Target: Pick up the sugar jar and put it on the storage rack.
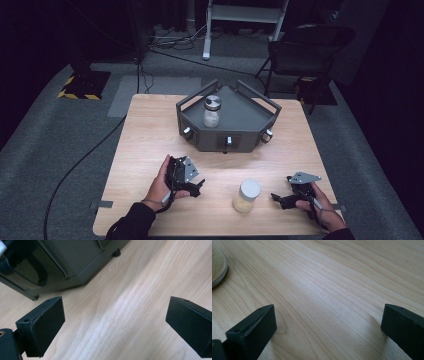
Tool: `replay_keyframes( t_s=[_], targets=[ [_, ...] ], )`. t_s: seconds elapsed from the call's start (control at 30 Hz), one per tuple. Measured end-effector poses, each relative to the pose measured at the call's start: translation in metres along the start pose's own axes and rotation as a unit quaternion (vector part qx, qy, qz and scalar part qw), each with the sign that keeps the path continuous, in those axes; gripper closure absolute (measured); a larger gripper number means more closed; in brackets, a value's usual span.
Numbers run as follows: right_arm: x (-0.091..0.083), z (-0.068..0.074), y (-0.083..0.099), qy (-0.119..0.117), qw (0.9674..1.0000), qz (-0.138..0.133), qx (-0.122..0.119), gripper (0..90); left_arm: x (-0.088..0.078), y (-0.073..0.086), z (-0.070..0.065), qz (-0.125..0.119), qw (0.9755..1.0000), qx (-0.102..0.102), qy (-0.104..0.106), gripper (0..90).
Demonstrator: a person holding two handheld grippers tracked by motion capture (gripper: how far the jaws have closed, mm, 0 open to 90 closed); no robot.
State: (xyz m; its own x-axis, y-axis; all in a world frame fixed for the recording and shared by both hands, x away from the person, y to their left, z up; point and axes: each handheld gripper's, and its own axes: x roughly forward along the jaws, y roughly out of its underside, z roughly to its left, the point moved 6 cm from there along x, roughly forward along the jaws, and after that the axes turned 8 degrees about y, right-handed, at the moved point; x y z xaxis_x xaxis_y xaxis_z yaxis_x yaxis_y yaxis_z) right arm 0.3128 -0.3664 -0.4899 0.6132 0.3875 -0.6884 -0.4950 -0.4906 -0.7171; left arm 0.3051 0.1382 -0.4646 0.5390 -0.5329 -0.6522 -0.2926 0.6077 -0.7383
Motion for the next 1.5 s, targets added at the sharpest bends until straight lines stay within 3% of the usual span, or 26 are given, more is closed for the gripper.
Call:
replay_keyframes(
  t_s=[0.17,0.37,0.77,0.9,1.07,1.33,1.5],
  targets=[
    [0.000,0.000,0.000,0.000,1.0000,0.000,0.000,0.0,0.001,0.010,-0.003,0.015,0.9999,0.001,0.005,2.2],
    [0.000,0.000,0.000,0.000,1.0000,0.000,0.000,0.0,-0.003,0.020,-0.002,0.023,0.9996,-0.017,0.007,2.3],
    [0.000,0.000,0.000,0.000,1.0000,0.000,0.000,0.0,-0.012,0.040,0.015,0.038,0.9972,-0.061,0.022,2.2],
    [0.000,0.000,0.000,0.000,1.0000,0.000,0.000,0.0,-0.012,0.044,0.020,0.047,0.9966,-0.064,0.023,2.2],
    [0.000,0.000,0.000,0.000,1.0000,0.000,0.000,0.0,-0.012,0.049,0.028,0.041,0.9949,-0.085,0.035,2.0],
    [0.000,0.000,0.000,0.000,1.0000,0.000,0.000,0.0,-0.012,0.056,0.046,0.042,0.9885,-0.128,0.069,1.1],
    [0.000,0.000,0.000,0.001,1.0000,0.000,0.000,0.0,-0.012,0.057,0.046,0.042,0.9882,-0.131,0.067,0.3]
  ],
)
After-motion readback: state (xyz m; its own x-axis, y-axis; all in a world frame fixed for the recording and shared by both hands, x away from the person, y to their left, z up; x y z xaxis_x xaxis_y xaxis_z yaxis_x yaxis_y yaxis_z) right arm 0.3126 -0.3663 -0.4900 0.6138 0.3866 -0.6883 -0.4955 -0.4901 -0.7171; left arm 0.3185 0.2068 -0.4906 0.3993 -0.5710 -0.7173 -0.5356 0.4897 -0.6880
